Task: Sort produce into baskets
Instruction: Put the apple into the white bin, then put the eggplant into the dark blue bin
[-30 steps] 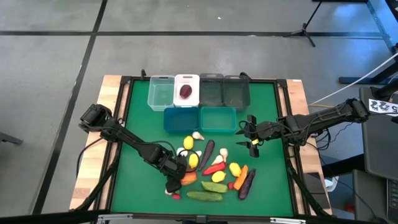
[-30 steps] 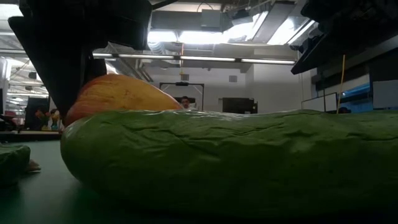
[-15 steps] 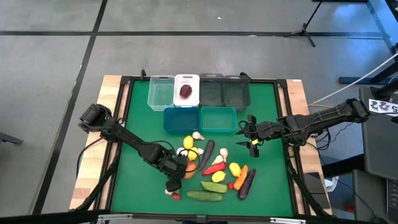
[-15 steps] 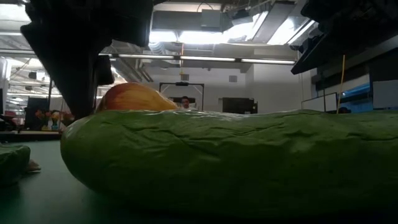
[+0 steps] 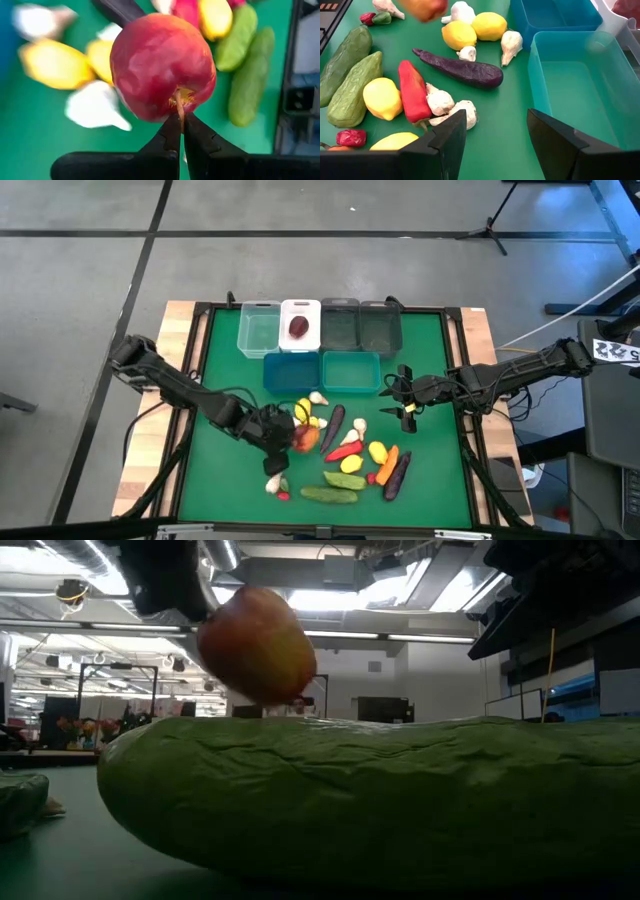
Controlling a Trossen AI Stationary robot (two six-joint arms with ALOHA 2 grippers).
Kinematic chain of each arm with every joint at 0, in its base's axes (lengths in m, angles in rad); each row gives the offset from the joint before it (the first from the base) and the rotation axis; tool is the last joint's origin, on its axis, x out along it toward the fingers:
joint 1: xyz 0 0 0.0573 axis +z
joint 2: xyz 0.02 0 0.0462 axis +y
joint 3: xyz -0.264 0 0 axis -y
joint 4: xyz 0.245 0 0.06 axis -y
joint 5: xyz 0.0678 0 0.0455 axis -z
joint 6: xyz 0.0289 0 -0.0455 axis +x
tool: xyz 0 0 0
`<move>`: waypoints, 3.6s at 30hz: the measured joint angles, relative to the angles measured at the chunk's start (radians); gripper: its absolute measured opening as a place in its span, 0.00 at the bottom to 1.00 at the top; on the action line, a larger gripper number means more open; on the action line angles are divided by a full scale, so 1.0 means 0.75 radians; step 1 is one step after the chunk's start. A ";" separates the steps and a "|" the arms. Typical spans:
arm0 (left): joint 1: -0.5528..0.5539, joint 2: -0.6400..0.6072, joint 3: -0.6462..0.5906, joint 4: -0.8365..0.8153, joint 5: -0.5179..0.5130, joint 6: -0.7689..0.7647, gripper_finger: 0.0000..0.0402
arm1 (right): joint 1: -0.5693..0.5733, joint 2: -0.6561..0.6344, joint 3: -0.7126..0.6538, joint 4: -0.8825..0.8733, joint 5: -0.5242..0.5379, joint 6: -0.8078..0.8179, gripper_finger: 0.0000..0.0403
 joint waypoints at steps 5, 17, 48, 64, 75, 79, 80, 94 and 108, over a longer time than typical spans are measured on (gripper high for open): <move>0.081 -0.103 0.000 -0.111 -0.153 0.046 0.00 | 0.000 0.000 0.000 0.000 0.000 0.000 0.52; 0.497 -0.149 0.000 -0.134 -0.260 0.463 0.00 | 0.000 0.000 0.000 -0.008 0.000 0.003 0.52; 1.167 0.078 0.000 0.068 -0.019 0.917 0.00 | 0.000 -0.001 0.000 -0.018 0.015 0.004 0.52; 1.185 0.142 0.000 0.081 0.041 0.946 0.02 | 0.000 -0.001 0.000 -0.023 0.015 0.004 0.52; 1.181 0.141 0.000 0.100 0.058 1.008 0.26 | 0.000 -0.001 0.000 -0.025 0.015 0.004 0.52; 1.172 0.140 0.000 0.100 0.058 1.046 0.37 | -0.001 -0.001 0.000 -0.025 0.015 0.004 0.52; 1.165 0.140 0.000 0.100 0.058 1.058 0.39 | -0.001 -0.001 0.000 -0.025 0.015 0.004 0.52; 0.862 0.132 0.254 -0.217 0.170 1.230 0.46 | 0.000 -0.001 0.000 -0.021 0.015 0.004 0.52; 0.388 0.220 0.255 0.247 -0.149 0.713 0.44 | 0.000 0.000 0.000 -0.013 0.015 -0.001 0.52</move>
